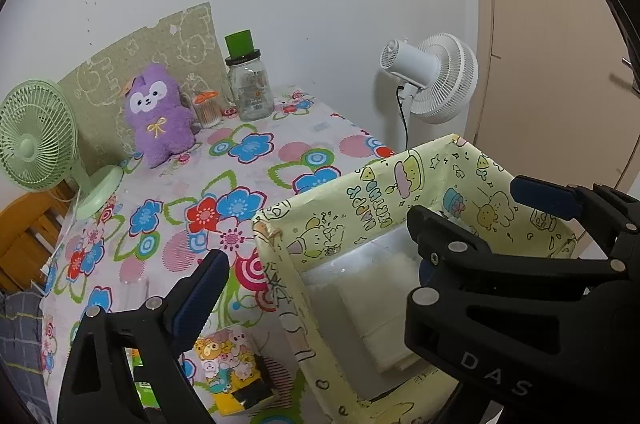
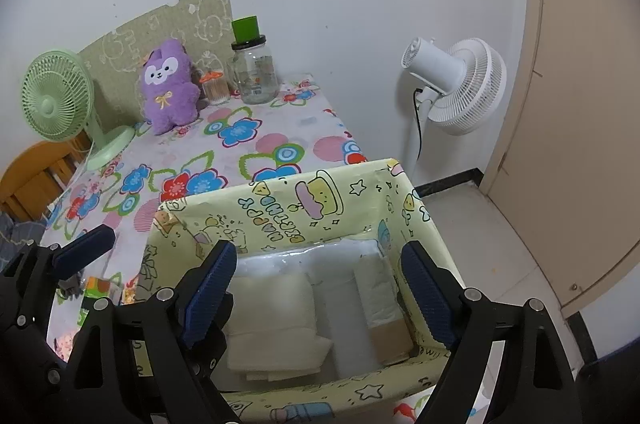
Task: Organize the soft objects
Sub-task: 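Open both tools to release the cloth and roll into the box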
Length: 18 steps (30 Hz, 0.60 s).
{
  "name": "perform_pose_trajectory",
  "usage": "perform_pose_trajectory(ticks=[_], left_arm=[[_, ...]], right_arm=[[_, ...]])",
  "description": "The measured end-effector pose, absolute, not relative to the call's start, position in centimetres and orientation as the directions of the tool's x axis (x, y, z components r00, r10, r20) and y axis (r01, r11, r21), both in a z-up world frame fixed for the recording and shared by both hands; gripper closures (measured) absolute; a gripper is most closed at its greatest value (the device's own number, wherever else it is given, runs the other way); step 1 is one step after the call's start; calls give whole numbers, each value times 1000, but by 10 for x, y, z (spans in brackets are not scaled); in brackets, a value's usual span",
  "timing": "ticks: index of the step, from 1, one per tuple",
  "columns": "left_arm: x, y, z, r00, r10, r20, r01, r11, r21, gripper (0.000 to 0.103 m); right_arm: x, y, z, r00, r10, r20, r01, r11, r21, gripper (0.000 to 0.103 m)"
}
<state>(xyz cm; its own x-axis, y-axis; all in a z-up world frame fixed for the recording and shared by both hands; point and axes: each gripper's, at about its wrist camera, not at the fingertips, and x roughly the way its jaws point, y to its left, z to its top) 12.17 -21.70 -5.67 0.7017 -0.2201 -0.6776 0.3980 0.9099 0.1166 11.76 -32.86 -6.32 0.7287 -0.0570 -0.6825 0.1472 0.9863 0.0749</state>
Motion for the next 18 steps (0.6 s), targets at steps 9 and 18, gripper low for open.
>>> perform_pose_trajectory(ticks=[9, 18], left_arm=[[114, -204, -48, 715, -226, -662, 398, 909, 120, 3], [106, -189, -41, 724, -233, -650, 395, 912, 113, 1]], right_arm=[[107, -313, -53, 745, -68, -664, 146, 987, 62, 16], [96, -295, -43, 760, -70, -646, 142, 988, 60, 15]])
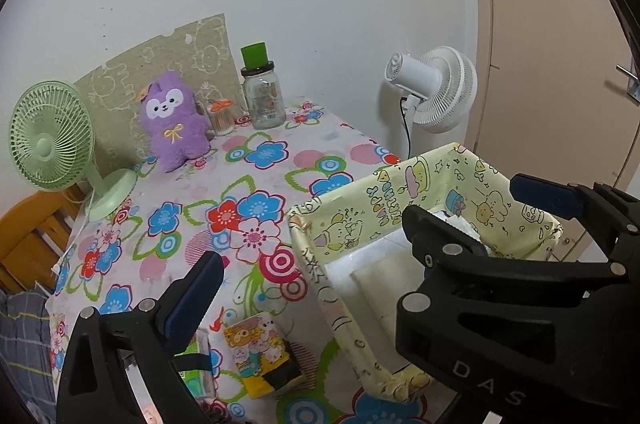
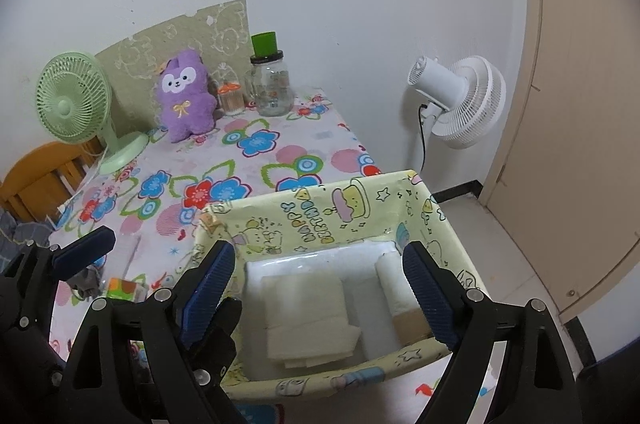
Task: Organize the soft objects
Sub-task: 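Open both tools to release the cloth and roll into the box, then withdraw both tools from the box toward the remaining table items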
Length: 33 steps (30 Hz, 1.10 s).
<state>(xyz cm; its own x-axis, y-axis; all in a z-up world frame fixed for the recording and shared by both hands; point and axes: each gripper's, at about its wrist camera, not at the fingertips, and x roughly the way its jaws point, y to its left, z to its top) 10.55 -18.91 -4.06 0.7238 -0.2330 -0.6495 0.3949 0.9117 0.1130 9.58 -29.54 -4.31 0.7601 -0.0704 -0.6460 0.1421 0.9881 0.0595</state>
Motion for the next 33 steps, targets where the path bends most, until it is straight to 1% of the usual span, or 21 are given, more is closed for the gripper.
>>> perform_pose_trajectory(ticks=[16, 33], left_arm=[[88, -151, -29, 757, -235, -610, 377, 919, 114, 1], [70, -106, -23, 789, -219, -574, 329, 940, 93, 1]], right_arm=[[80, -254, -25, 790, -79, -608, 115, 993, 19, 15], [61, -206, -14, 819, -47, -572, 57, 998, 0, 14]])
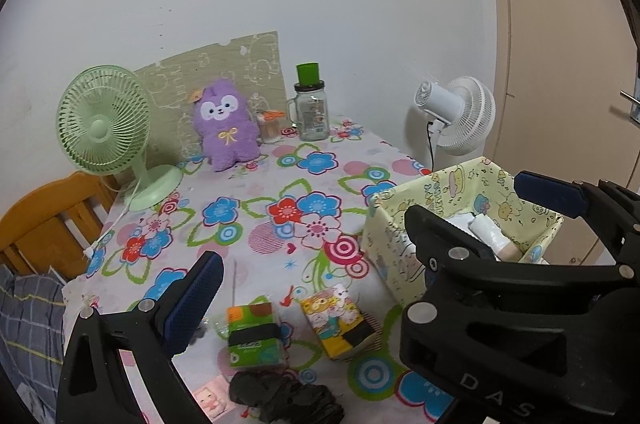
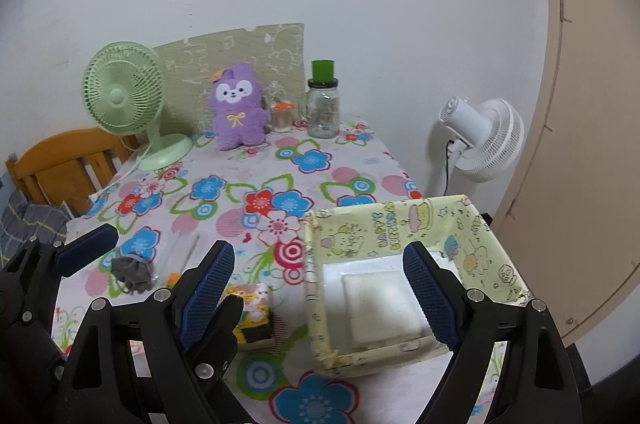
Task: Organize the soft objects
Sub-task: 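Withdraw both tools from the box toward the remaining table items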
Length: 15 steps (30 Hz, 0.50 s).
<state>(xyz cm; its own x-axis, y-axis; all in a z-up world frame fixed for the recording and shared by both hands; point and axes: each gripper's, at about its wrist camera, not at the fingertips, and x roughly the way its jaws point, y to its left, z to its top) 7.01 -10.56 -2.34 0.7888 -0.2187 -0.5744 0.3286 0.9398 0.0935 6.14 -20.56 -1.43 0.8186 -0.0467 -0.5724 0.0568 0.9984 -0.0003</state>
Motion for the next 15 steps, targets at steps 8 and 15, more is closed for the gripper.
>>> perform_pose_trajectory(ticks=[8, 15], left_arm=[[63, -80, -25, 802, -189, -567, 285, 955, 85, 1], [58, -61, -30, 810, -170, -562, 261, 962, 84, 1]], right_arm=[[55, -179, -13, 828, -18, -560, 8, 1000, -20, 14], [54, -159, -19, 827, 14, -562, -28, 1000, -15, 13]])
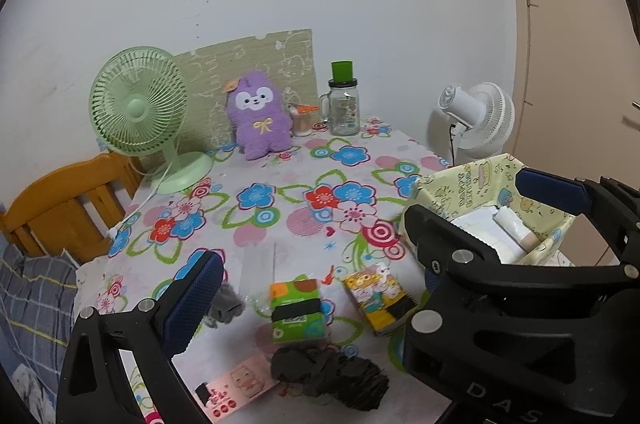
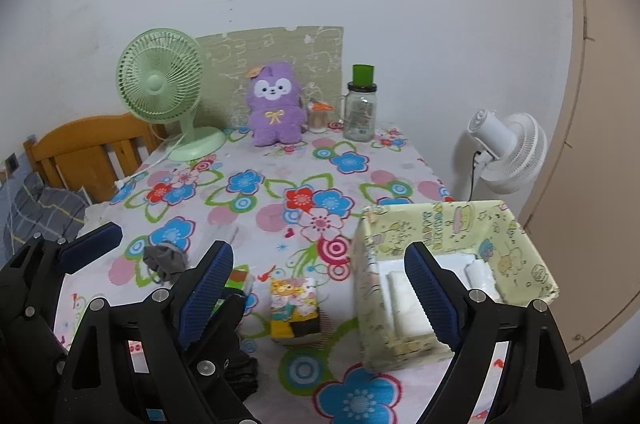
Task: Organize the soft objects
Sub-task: 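Withdraw both tools from the box toward the remaining table items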
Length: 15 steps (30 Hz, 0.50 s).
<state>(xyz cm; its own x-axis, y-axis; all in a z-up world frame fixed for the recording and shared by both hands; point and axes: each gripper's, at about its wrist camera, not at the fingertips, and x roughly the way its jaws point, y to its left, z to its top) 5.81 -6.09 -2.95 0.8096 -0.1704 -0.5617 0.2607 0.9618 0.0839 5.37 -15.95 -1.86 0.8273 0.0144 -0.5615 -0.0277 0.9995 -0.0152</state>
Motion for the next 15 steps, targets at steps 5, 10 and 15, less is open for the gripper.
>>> perform_pose_trajectory(ticks=[5, 10, 15], left_arm=[[57, -48, -35, 808, -160, -567, 246, 966, 77, 1], [57, -37, -44, 802, -154, -578, 235, 970, 68, 1], [57, -24, -52, 796, -140, -589, 223, 972, 71, 1]], right_arm=[[55, -148, -25, 822, 33, -568, -48, 999, -12, 13], [54, -133, -33, 821, 47, -569, -75, 997, -26, 13], [55, -120, -41, 820, 64, -569, -97, 995, -28, 13]])
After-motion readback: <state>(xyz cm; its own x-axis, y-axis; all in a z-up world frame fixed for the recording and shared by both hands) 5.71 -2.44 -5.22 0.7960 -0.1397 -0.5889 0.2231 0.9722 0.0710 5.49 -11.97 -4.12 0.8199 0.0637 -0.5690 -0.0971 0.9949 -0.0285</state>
